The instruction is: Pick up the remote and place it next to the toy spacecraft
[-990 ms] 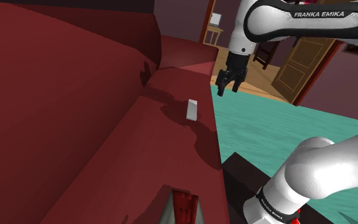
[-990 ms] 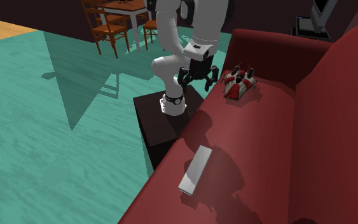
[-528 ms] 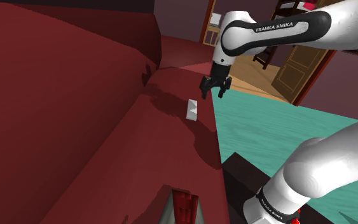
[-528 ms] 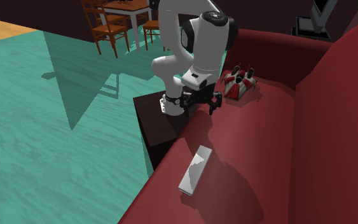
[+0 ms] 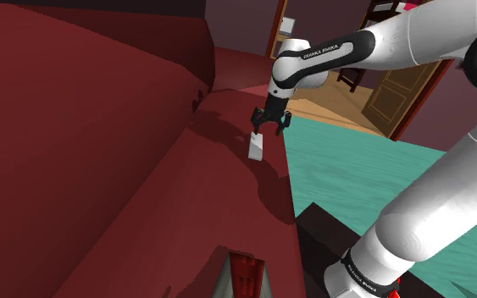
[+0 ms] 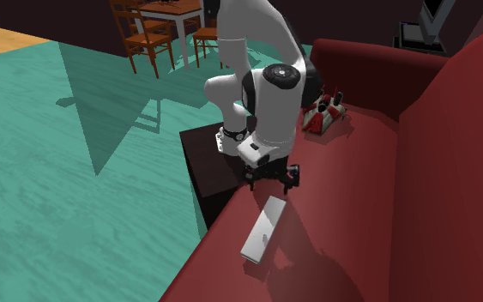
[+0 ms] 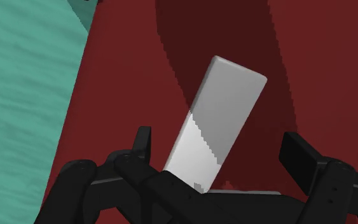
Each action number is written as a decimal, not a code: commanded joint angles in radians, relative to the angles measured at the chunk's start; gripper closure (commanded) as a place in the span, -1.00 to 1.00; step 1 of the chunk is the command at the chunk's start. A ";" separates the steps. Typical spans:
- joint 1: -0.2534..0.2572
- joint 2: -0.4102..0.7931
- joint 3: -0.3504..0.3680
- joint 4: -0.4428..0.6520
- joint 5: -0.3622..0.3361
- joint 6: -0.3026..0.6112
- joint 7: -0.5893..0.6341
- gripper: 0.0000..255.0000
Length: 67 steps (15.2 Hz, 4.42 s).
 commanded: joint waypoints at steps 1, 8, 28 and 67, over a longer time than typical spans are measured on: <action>-0.007 0.074 -0.007 0.035 0.017 0.047 0.031 -1.00; -0.022 0.214 -0.020 0.085 0.053 0.149 0.067 -1.00; -0.021 0.251 -0.019 0.065 0.059 0.206 0.063 1.00; 0.029 -0.010 0.036 0.193 0.033 -0.177 0.200 1.00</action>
